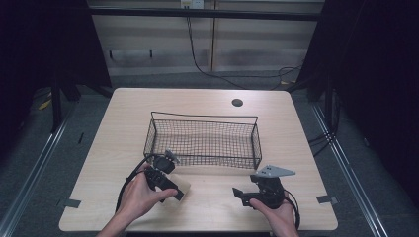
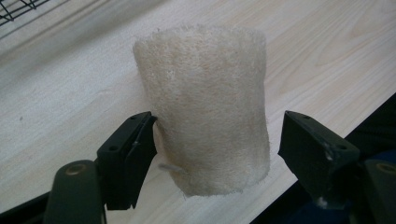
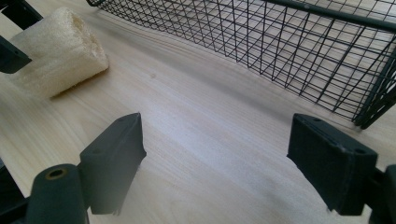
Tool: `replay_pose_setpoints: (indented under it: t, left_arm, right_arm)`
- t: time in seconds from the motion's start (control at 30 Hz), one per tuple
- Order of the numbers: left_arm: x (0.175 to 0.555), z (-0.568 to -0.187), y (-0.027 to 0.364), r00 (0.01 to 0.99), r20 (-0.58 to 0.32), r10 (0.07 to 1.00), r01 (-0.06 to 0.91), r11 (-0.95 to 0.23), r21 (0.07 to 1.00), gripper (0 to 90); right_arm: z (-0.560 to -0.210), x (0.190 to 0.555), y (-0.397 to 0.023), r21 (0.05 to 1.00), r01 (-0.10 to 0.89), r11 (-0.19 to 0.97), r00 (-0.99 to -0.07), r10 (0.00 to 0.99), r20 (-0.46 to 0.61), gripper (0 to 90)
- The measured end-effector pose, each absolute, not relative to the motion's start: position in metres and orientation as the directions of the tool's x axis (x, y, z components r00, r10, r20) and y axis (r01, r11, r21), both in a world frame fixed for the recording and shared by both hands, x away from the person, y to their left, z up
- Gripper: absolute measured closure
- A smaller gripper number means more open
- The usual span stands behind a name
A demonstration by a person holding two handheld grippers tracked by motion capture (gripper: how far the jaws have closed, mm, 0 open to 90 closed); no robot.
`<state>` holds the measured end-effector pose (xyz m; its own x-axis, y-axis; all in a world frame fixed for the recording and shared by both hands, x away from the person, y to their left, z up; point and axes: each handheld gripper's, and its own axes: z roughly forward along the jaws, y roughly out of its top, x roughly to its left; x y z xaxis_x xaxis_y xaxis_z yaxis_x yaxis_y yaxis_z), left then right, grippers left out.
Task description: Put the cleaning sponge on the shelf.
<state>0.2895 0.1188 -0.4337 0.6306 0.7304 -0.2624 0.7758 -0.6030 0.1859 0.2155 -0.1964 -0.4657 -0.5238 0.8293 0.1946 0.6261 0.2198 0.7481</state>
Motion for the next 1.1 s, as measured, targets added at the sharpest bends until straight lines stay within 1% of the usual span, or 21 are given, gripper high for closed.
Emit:
replay_pose_setpoints:
  t: [0.2, 0.6, 0.73, 0.8, 1.0, 1.1]
  left_arm:
    - [0.292, -0.446, 0.118, 0.617, -0.272, 0.739, 0.785, -0.601, 0.148, 24.4]
    - [0.298, -0.455, 0.113, 0.604, -0.284, 0.745, 0.792, -0.6, 0.11, 22.2]
    - [0.298, -0.459, 0.112, 0.609, -0.292, 0.737, 0.786, -0.611, 0.097, 25.9]
    - [0.297, -0.46, 0.113, 0.608, -0.292, 0.739, 0.787, -0.609, 0.096, 29.5]
    - [0.297, -0.459, 0.114, 0.611, -0.286, 0.738, 0.785, -0.612, 0.097, 30.5]
    - [0.299, -0.456, 0.117, 0.62, -0.303, 0.724, 0.777, -0.62, 0.11, 30.7]
  right_arm:
    - [-0.466, 0.216, -0.196, 0.747, 0.627, 0.22, -0.523, 0.83, 0.195, 18.1]
    - [-0.466, 0.216, -0.196, 0.746, 0.628, 0.222, -0.524, 0.829, 0.195, 18.1]
    - [-0.466, 0.216, -0.196, 0.746, 0.628, 0.221, -0.524, 0.829, 0.195, 18.1]
    - [-0.466, 0.216, -0.196, 0.746, 0.628, 0.222, -0.524, 0.829, 0.195, 18.1]
    - [-0.466, 0.216, -0.196, 0.746, 0.628, 0.222, -0.523, 0.83, 0.193, 18.1]
    - [-0.466, 0.216, -0.195, 0.744, 0.63, 0.223, -0.524, 0.829, 0.195, 18.1]
